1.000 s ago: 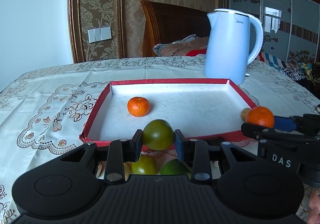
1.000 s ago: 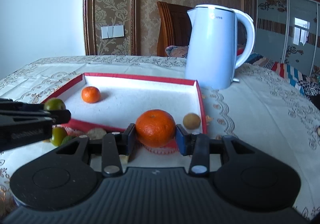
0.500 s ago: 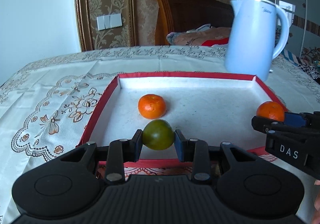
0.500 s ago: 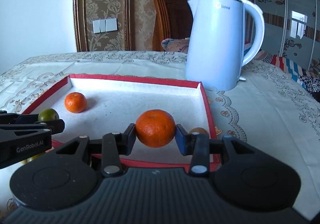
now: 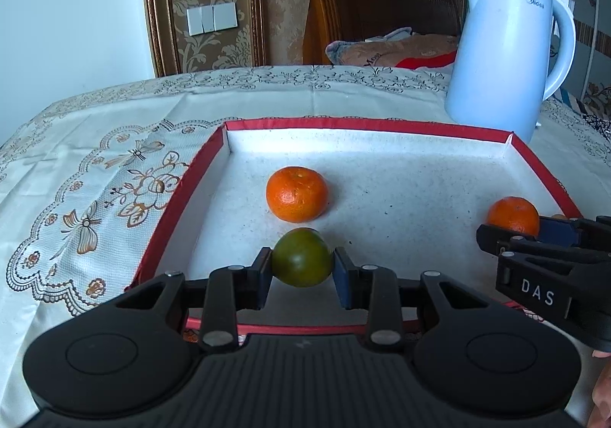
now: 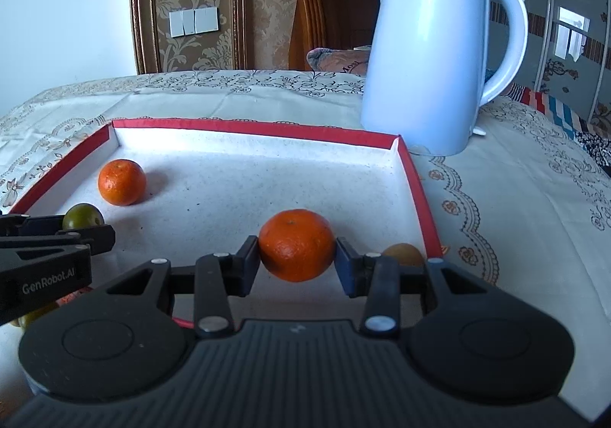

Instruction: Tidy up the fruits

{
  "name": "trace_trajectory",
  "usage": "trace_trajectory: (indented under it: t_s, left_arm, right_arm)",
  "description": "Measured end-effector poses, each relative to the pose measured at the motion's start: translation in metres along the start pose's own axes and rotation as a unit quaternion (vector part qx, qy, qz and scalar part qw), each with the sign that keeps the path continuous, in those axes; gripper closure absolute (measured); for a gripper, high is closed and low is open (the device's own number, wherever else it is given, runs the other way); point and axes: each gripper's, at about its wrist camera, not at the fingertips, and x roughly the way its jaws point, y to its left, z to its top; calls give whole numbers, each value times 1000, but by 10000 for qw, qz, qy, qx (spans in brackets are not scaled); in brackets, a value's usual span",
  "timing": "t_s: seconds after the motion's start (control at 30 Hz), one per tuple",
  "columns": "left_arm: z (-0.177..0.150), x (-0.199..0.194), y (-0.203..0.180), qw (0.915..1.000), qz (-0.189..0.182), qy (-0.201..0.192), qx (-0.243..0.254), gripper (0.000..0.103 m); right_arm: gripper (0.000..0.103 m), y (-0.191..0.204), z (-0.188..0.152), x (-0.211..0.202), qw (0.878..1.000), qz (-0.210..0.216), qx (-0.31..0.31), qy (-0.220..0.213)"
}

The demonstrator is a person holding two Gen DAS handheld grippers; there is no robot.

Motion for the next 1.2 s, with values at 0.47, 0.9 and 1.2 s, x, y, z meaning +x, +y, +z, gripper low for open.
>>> trace_trajectory:
  t_s: [0.47,0.9,1.2]
  left_arm:
    - [9,13,-6,9998,169,-46,30,70]
    - [9,16,-5,9998,216,-48,-22,69]
    - [8,19,2,9990,394,-74,-194,44]
  right_arm:
    - [63,-6,13,20,9996,-150,228,46]
    - [63,-8,11,21,9993,-139,338,41]
    - [38,-8,9,19,9992,-82,383,21]
